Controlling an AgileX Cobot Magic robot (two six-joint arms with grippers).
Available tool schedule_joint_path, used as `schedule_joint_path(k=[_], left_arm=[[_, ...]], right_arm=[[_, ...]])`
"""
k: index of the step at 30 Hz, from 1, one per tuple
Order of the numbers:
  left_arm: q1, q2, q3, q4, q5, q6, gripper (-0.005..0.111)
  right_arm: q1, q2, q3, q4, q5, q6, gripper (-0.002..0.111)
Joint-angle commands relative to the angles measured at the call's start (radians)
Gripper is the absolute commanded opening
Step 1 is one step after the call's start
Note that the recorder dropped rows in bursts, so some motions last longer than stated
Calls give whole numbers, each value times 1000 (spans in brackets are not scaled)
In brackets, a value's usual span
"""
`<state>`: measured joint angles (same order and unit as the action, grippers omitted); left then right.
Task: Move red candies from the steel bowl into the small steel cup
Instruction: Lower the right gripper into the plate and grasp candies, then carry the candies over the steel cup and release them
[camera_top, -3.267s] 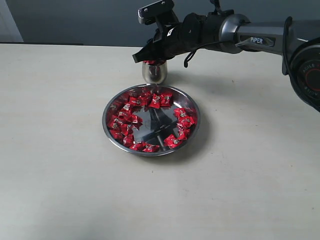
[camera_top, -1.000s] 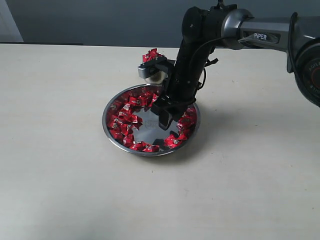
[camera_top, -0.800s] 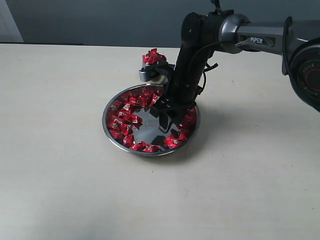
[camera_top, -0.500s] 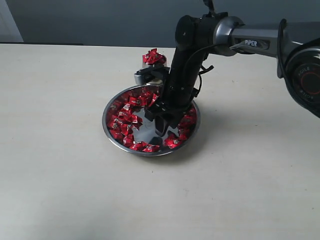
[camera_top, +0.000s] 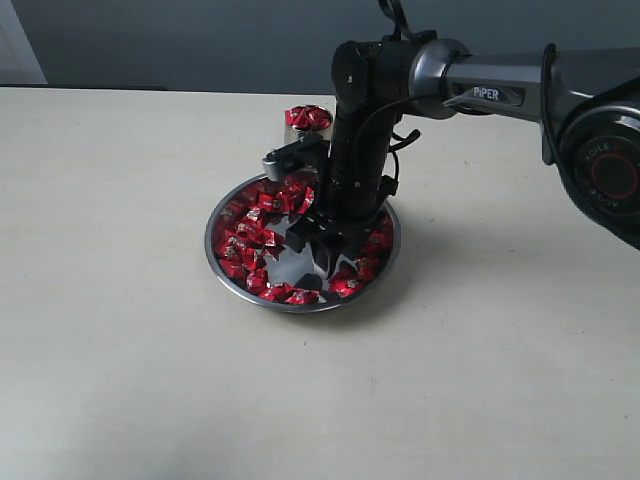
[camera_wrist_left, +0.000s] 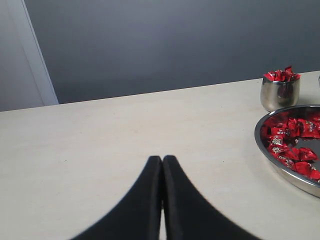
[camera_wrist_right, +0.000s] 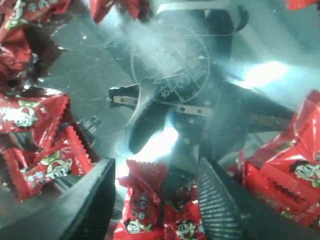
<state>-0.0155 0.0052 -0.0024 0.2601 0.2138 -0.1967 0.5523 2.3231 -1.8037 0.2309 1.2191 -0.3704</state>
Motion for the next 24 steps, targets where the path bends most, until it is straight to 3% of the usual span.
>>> schedule_joint_path(k=[1,18,22,24], left_arm=[[-6,-5,2,-4,-6,-4,0],[-6,-5,2,-4,-6,-4,0],[-6,-5,2,-4,-6,-4,0],[-6,-5,2,-4,-6,-4,0]], right_arm=[[-2,5,4,-9,2,6,48],[1,7,53,-24,2,16,47],[1,7,53,-24,2,-2,7],[1,7,50,-24,2,-7,-1]])
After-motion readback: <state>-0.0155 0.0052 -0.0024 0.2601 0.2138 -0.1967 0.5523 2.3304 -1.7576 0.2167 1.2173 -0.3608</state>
